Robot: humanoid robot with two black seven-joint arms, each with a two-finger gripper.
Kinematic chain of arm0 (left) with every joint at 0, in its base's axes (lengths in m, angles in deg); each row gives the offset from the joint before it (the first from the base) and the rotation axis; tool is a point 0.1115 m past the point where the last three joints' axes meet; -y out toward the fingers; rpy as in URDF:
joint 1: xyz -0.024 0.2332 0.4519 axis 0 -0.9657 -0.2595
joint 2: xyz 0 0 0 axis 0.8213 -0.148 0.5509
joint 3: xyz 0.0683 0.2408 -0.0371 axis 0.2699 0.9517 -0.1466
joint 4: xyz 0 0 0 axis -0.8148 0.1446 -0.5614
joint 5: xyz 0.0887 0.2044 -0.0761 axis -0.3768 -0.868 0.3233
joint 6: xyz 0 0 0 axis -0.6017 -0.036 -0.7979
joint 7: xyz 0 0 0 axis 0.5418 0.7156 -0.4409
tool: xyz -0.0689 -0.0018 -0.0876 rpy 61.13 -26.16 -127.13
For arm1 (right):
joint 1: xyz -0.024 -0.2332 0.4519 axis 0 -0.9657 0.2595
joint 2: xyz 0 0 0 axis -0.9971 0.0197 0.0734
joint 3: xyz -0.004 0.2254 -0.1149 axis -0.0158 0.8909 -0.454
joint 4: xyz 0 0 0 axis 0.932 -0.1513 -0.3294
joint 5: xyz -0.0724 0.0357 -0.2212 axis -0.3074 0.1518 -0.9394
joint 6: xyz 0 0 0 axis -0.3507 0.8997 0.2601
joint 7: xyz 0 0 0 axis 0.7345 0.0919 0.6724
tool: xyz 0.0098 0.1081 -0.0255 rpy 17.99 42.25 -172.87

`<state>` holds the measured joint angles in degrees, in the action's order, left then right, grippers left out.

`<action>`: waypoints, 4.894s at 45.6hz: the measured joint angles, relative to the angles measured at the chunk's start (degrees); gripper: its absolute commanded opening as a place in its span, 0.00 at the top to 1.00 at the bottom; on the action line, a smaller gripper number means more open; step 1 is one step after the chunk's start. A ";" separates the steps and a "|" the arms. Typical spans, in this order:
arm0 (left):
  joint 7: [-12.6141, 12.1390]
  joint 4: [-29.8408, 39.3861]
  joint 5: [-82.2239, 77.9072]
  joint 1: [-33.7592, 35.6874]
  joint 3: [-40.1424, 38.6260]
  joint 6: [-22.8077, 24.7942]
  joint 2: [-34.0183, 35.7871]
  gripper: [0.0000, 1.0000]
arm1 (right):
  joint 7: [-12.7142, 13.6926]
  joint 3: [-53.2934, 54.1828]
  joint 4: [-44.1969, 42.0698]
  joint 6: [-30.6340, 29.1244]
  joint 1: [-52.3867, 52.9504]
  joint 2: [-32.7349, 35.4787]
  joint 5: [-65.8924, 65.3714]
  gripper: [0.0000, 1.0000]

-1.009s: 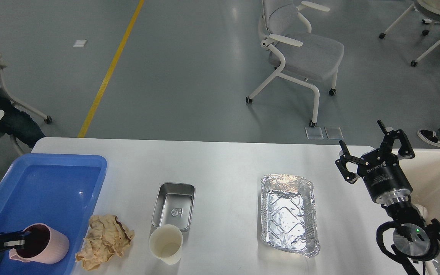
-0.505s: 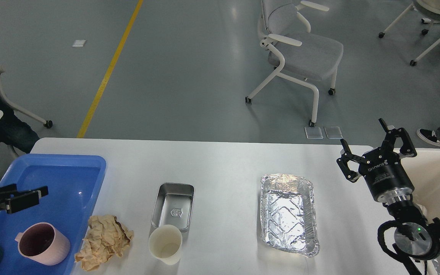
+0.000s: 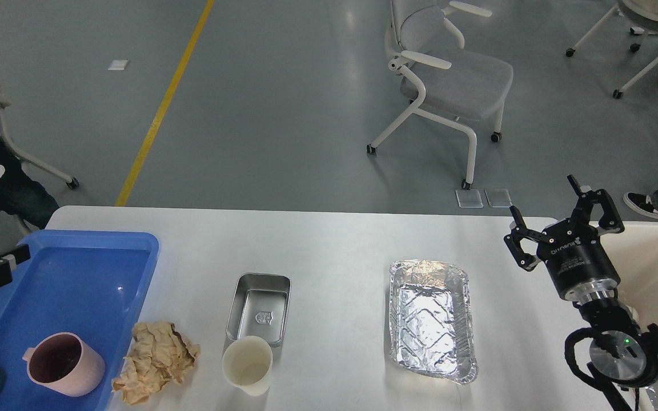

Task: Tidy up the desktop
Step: 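Release the mug and reach the left gripper toward the steel tin, then grasp the steel tin edge with the left gripper, then lift the steel tin and set it down in the blue tray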

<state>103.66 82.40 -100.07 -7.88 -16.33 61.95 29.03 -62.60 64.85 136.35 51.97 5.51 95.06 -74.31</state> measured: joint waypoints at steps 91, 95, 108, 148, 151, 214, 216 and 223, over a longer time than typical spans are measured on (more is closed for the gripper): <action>-14.37 -34.99 -1.46 10.46 4.13 27.69 -59.80 0.27 | 0.00 0.62 2.07 0.27 -1.68 1.93 0.00 0.00; -14.82 -35.24 -1.40 10.45 4.14 28.23 -60.11 0.28 | 0.00 0.62 2.05 0.27 -1.68 1.87 0.00 0.00; -15.18 -37.05 -1.35 10.45 4.15 28.92 -62.43 0.32 | 0.00 0.63 1.87 0.27 -1.60 1.87 0.00 0.00; -14.24 -39.13 -1.59 11.62 4.06 28.81 -66.34 1.00 | 0.00 0.59 1.42 0.21 -1.05 1.40 0.00 0.00; -14.23 -39.13 -1.59 11.87 4.03 28.81 -66.08 1.00 | 0.00 0.56 1.41 0.21 -0.88 1.35 0.00 0.00; -11.61 -27.54 8.42 17.50 -2.85 38.57 -27.18 0.96 | 0.00 0.04 0.97 0.45 -0.02 0.94 -0.01 0.00; -11.37 -27.59 9.68 16.14 -2.85 37.38 -27.07 0.95 | 0.00 0.02 0.92 0.45 -0.02 1.00 -0.01 0.00; -10.84 -29.31 13.13 12.61 -2.85 35.17 -27.39 0.95 | 0.00 0.03 0.88 0.45 -0.06 1.29 -0.01 0.00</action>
<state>92.82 53.10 -86.94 4.73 -19.18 97.12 1.64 -62.60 64.88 137.23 52.41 5.45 96.34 -74.32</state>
